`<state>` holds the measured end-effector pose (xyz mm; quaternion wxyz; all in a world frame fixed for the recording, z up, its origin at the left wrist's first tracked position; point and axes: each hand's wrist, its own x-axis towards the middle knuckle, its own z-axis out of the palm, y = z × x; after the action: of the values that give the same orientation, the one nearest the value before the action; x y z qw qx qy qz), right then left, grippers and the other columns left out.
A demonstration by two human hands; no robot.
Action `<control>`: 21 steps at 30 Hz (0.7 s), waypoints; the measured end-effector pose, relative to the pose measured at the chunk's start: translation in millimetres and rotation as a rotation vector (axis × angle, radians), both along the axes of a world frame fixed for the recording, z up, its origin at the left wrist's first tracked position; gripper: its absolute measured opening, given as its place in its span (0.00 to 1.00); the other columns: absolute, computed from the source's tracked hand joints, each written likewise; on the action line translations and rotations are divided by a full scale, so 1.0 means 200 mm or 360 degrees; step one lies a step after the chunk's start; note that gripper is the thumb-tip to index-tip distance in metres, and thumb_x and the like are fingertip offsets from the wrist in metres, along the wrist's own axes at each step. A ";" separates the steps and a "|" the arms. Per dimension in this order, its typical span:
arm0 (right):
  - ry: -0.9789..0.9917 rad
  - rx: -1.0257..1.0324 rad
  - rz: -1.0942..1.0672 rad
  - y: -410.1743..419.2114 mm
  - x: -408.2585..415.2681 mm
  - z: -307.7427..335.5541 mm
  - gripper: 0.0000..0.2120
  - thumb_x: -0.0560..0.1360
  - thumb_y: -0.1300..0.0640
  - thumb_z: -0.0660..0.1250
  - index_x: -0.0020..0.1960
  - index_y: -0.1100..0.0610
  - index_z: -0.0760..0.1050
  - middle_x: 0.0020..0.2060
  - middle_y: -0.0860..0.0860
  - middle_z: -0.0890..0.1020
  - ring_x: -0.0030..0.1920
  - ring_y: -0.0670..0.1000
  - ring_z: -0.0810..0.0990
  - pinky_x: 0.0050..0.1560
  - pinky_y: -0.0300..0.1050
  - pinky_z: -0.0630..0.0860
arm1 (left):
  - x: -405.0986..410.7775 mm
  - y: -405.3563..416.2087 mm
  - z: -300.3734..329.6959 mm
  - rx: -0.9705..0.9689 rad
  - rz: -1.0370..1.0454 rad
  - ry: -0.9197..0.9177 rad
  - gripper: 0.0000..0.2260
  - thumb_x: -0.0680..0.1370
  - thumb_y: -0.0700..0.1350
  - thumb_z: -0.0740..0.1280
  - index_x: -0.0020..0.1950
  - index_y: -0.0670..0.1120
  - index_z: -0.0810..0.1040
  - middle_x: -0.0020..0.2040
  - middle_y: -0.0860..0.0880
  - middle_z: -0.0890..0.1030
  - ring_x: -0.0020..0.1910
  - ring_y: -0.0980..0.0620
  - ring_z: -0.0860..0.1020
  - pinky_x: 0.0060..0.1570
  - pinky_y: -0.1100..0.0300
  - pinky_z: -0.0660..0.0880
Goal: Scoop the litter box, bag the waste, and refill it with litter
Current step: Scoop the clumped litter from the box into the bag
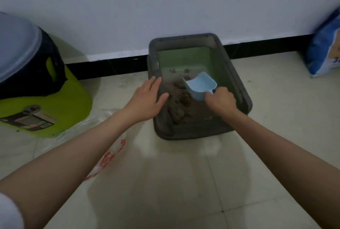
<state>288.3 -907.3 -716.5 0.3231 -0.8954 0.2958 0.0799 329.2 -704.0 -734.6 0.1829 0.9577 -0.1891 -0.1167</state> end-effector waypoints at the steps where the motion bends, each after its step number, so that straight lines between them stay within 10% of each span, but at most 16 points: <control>1: 0.0098 -0.0016 0.0013 -0.03 -0.01 -0.02 0.21 0.77 0.51 0.59 0.63 0.65 0.71 0.57 0.62 0.78 0.56 0.63 0.78 0.52 0.51 0.75 | 0.03 -0.05 -0.01 -0.0019 0.0064 0.0049 0.29 0.81 0.56 0.51 0.77 0.43 0.47 0.77 0.44 0.49 0.76 0.46 0.50 0.74 0.49 0.50; 11: 0.0589 -0.0179 0.0500 -0.15 0.05 -0.07 0.05 0.78 0.59 0.59 0.50 0.62 0.67 0.32 0.55 0.72 0.30 0.53 0.75 0.32 0.45 0.74 | 0.05 -0.20 -0.15 -0.0142 0.0398 -0.0046 0.30 0.81 0.51 0.53 0.76 0.43 0.40 0.77 0.47 0.39 0.76 0.47 0.47 0.74 0.48 0.51; 17: 0.0507 -0.0017 0.0411 -0.18 0.11 -0.17 0.10 0.76 0.56 0.63 0.49 0.64 0.72 0.33 0.57 0.75 0.26 0.52 0.73 0.21 0.38 0.67 | 0.05 -0.20 -0.17 -0.0249 0.0393 -0.0080 0.28 0.82 0.47 0.52 0.76 0.42 0.40 0.77 0.47 0.39 0.76 0.50 0.44 0.75 0.53 0.49; 21: 0.0353 0.0164 0.0270 -0.12 0.15 -0.31 0.21 0.73 0.50 0.66 0.58 0.65 0.75 0.51 0.62 0.80 0.41 0.58 0.79 0.33 0.45 0.75 | 0.05 -0.21 -0.18 -0.0270 0.0416 -0.0081 0.28 0.82 0.46 0.51 0.76 0.42 0.40 0.77 0.49 0.38 0.76 0.52 0.44 0.74 0.56 0.49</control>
<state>318.7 -931.2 -777.7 0.3262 -0.8850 0.2486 0.2204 339.3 -745.7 -771.1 0.2720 0.9579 -0.0767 -0.0511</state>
